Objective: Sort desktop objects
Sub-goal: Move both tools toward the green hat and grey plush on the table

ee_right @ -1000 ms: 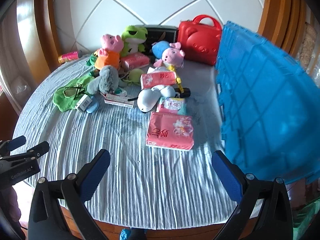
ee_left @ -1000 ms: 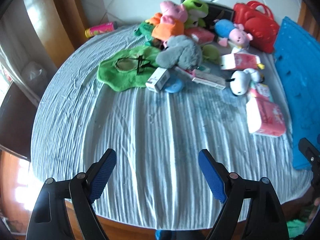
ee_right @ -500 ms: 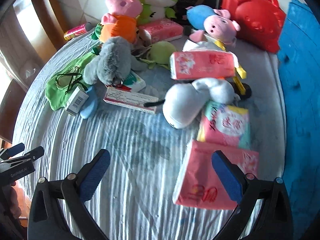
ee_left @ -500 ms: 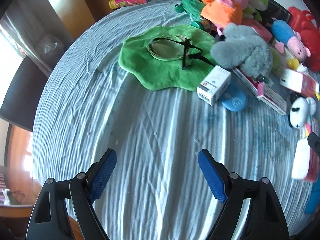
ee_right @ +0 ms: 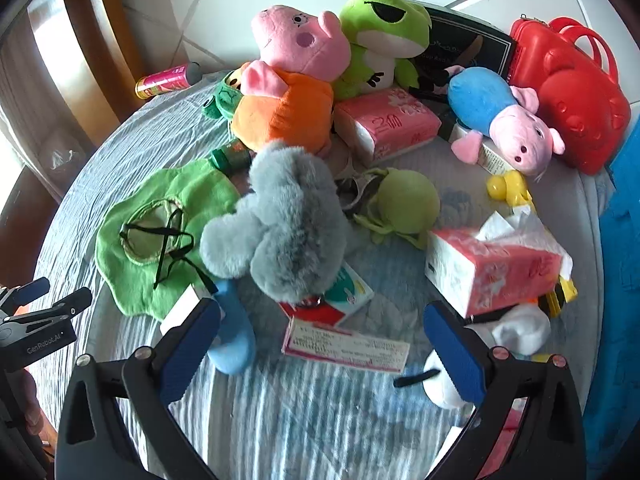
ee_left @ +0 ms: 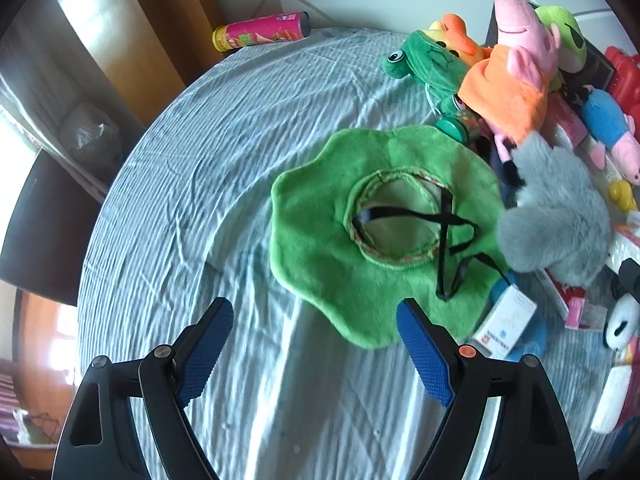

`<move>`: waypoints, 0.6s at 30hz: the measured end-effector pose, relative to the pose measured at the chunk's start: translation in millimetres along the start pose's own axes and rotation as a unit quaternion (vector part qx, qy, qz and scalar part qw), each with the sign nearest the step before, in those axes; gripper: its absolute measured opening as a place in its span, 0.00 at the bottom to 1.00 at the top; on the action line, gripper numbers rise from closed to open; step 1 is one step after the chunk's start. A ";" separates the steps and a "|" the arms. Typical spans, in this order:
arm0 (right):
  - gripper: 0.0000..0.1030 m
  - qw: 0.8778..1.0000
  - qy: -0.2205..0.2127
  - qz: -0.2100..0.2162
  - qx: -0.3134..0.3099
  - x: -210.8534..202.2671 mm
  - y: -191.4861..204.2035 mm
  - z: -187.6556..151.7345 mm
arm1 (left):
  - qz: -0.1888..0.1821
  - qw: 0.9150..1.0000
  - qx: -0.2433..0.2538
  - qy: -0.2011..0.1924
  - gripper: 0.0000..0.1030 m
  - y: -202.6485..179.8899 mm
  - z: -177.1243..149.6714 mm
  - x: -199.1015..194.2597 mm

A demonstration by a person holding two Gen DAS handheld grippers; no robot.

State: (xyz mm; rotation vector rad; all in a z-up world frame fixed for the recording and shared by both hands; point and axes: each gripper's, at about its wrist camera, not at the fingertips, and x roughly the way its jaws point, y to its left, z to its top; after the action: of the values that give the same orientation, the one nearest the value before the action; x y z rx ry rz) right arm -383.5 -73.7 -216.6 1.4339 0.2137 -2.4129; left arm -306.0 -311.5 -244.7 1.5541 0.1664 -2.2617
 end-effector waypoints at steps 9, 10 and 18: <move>1.00 1.000 0.022 -0.003 0.006 57.1 17.9 53.9 | -0.014 0.999 0.020 0.027 0.82 -3.0 50.7 67.6; 1.00 1.000 0.027 -0.005 0.004 64.7 19.5 55.8 | -0.015 0.999 0.021 0.034 0.82 -4.2 51.8 76.8; 1.00 0.996 0.083 -0.010 0.015 120.9 18.8 49.1 | -0.035 0.998 -0.012 0.046 1.00 3.2 47.9 106.9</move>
State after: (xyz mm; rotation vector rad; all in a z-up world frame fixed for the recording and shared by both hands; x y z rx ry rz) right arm -470.8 -129.8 -297.9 1.6549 0.2309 -2.3223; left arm -379.6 -356.0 -324.2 1.6645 0.2761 -2.2337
